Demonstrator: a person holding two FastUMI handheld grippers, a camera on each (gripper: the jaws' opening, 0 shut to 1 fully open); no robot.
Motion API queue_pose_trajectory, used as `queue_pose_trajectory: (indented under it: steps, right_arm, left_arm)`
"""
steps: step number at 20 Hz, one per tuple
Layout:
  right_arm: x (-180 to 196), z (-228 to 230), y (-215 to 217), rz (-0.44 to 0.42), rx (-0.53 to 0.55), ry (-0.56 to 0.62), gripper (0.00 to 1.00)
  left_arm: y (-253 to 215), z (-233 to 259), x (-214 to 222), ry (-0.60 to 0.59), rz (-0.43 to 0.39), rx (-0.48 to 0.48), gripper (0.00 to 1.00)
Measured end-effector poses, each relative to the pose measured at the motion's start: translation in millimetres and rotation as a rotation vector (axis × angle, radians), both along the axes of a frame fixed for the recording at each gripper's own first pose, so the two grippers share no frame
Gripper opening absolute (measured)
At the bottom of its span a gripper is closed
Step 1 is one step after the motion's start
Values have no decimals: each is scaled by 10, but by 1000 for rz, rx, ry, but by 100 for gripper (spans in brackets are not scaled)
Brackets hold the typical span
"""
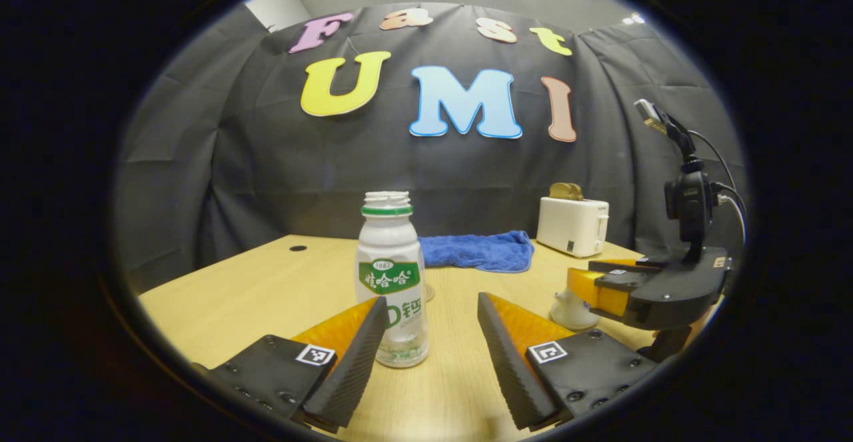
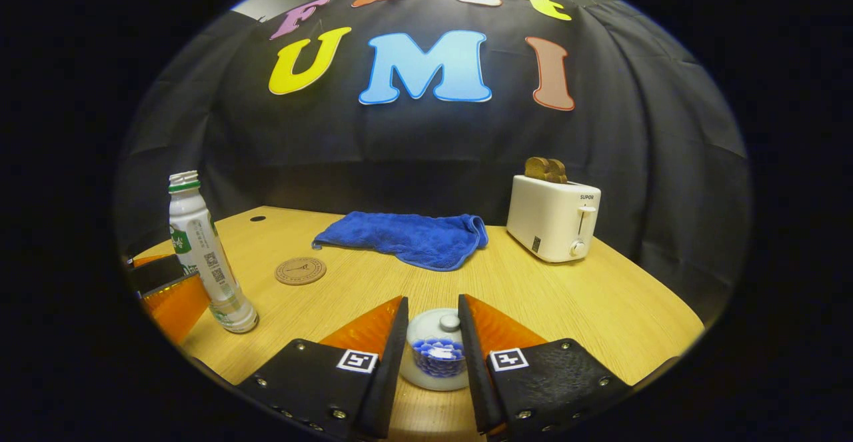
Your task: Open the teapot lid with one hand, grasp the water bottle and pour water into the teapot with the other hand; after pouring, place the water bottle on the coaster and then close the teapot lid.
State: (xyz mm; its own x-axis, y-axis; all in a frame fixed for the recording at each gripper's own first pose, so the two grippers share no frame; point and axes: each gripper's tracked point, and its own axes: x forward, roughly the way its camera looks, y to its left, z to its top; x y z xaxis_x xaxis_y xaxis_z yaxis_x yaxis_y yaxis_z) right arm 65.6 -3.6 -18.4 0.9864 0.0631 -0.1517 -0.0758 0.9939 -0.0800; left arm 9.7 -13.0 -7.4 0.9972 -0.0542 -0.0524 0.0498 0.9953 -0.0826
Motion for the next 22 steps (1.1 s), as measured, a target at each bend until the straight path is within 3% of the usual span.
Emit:
queue_pose_trajectory:
  steps: [8,9,11,22]
  right_arm:
    - [-7,-9,12,8,5,0,47]
    - [-37,22,-115,-38,-22,-14,48]
    - [29,31,-136,-42,72,-23,5]
    - [13,231,-131,2,66,-72,5]
  left_arm:
    - [12,-7,5,-1,1,-15,95]
    - [12,-3,3,-2,1,-18,96]
    - [10,-18,-1,1,-3,-20,95]
    - [108,-18,-44,-4,15,-8,95]
